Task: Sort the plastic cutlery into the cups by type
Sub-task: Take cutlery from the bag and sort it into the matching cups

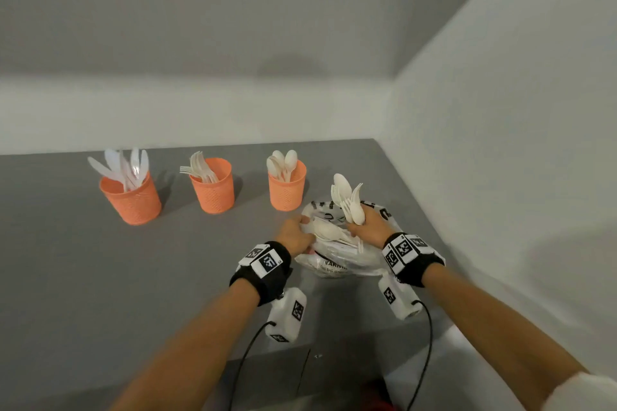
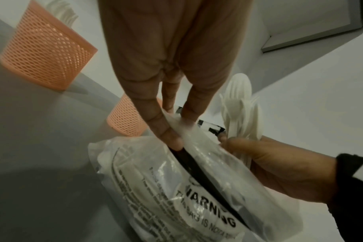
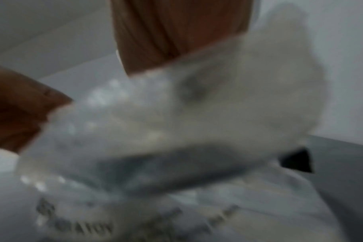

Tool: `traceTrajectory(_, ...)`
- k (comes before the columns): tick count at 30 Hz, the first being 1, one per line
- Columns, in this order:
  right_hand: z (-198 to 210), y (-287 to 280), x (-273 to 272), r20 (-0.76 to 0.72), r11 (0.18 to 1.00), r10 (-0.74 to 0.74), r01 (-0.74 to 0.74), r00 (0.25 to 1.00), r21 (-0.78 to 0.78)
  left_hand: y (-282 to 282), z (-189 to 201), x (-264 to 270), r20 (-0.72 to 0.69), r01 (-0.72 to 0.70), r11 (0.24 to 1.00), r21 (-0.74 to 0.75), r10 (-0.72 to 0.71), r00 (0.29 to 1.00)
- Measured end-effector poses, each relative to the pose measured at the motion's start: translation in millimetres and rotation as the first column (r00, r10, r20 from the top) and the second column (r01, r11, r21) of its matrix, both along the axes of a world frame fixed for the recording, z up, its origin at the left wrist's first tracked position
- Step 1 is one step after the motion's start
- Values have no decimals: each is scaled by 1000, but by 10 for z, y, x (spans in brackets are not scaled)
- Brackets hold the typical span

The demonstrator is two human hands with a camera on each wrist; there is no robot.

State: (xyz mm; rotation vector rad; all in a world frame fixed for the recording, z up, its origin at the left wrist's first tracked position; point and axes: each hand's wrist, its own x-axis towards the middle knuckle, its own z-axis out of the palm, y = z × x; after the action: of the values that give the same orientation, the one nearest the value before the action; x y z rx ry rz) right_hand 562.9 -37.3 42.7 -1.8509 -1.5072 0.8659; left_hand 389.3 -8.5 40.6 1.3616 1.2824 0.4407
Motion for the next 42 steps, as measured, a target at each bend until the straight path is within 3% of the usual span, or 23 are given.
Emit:
traceTrajectory(3,118,90,-37,-99,994,-94,99,991,45,86,42,-41,26,94,994,-53,-93,995)
traceTrajectory(5,237,176,-140,-187,986,-143,156,972,53,163,66,-126,-8,139,990,-1,-139,990)
traceTrajectory(9,399,381,-511,-523,972,-139,217,841,91,330,104,-368,158,-25,999,37,19,987)
traceTrajectory(12,418,532,-911,-642,970,-105,219,760,101,401,167,-630,337,-86,978,-192,149,930)
traceTrajectory(17,370,767,-1718,-639,955,-122,265,760,133,520,201,-1118,455,-48,880,-473,291,842)
traceTrajectory(20,306,900,-2135,-672,938,-163,325,722,122,576,213,-1371,498,-45,810,-585,402,768)
traceTrajectory(25,270,1051,-2596,-673,909,-237,405,701,102,726,92,-1757,453,-103,804,-586,431,781)
traceTrajectory(30,180,1122,-2836,-683,916,-208,384,700,115,847,0,-1959,459,-145,765,-627,513,725)
traceTrajectory(34,187,1147,-2925,-670,950,-161,297,725,92,872,37,-1986,429,-169,812,-559,457,779)
traceTrajectory(39,251,1177,-2882,-747,997,-60,83,662,-7,887,81,-1999,403,-108,846,-522,356,843)
traceTrajectory(42,221,1194,-2859,-744,995,-93,92,661,-43,867,90,-1979,410,-74,875,-478,297,862)
